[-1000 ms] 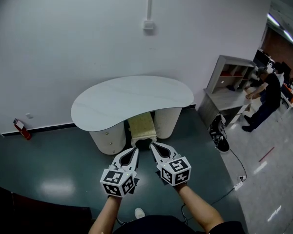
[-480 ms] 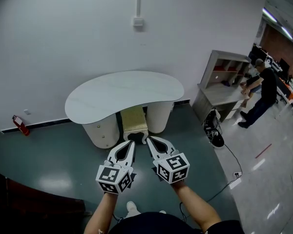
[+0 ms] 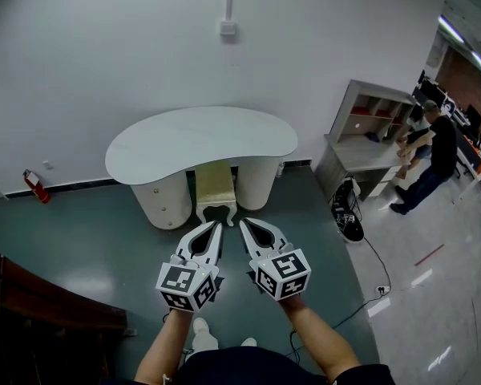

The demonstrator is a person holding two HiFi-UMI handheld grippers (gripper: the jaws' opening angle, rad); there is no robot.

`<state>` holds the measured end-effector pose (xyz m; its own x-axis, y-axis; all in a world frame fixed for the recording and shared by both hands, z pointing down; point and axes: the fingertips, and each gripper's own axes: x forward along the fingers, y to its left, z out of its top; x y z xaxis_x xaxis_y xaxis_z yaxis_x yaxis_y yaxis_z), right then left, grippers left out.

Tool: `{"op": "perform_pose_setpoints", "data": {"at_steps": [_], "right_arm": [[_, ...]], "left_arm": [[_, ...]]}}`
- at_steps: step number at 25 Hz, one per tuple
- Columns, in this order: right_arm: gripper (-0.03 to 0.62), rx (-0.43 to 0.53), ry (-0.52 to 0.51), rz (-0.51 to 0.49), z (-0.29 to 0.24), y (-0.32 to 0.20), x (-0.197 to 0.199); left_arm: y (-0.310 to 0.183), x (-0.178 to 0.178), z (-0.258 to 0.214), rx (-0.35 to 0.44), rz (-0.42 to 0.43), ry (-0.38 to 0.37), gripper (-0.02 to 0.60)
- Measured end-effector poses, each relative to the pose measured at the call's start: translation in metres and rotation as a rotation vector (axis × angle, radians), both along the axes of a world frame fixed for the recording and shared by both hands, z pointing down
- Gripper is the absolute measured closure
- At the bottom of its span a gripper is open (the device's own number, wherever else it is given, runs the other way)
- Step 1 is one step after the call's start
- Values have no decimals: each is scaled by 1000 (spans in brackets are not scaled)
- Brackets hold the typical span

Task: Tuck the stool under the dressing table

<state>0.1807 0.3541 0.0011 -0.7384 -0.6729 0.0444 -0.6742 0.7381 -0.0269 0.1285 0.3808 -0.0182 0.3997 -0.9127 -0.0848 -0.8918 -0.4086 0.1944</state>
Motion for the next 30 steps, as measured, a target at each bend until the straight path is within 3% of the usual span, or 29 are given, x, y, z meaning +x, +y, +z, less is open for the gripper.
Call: {"op": "perform_pose_setpoints", "data": {"at_steps": [12, 30], "right_arm": [[582, 22, -16, -24, -1, 24, 49], [582, 41, -12, -42, -5, 36, 60]], "left_arm": [[25, 50, 0, 14, -26, -17, 574], [38, 64, -4, 19, -39, -4, 574]]}}
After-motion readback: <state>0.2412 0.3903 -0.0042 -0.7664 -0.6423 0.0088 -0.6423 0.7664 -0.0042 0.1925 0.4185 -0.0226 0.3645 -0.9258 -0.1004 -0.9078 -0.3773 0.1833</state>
